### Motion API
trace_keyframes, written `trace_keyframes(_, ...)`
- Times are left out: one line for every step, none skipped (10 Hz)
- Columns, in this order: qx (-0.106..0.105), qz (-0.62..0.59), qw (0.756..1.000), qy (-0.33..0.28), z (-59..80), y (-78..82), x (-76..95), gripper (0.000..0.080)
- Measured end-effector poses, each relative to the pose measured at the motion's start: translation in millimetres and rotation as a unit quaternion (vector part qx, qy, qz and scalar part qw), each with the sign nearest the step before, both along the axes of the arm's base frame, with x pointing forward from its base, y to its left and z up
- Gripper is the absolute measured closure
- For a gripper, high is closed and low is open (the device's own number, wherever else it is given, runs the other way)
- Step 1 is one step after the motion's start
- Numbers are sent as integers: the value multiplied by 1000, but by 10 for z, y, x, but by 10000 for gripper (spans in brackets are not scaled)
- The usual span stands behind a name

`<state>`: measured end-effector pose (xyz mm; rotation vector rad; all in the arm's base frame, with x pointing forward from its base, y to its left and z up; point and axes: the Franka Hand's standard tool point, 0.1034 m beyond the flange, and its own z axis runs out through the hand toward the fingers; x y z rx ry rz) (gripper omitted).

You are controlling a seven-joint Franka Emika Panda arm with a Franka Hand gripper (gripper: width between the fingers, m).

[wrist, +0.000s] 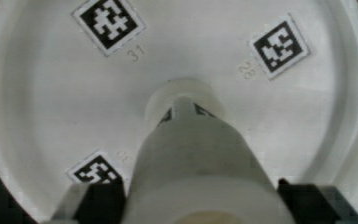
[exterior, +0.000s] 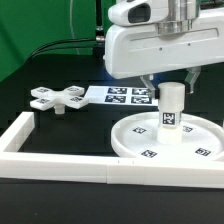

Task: Assemble round table

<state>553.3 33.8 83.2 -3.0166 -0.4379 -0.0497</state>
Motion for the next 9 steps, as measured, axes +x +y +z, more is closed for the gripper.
trace_keyframes(0, -6, 1000, 1, -1, 1, 0, 396)
trace_keyframes(0, -6, 1000, 1, -1, 1, 0, 394)
trace_keyframes(1, -19, 1000, 2, -1, 2, -1, 394)
trace_keyframes(2, -56, 998, 6, -2, 5, -2, 394)
trace_keyframes(4, -110, 994, 11, -4, 11, -3, 394)
trace_keyframes(9, -179, 984, 17, -6, 11, -4, 394)
trace_keyframes(12, -244, 969, 24, -7, 13, -5, 394)
trace_keyframes(16, -300, 953, 31, -9, 10, -8, 393)
trace_keyframes(21, -348, 936, 37, -10, 11, -15, 393)
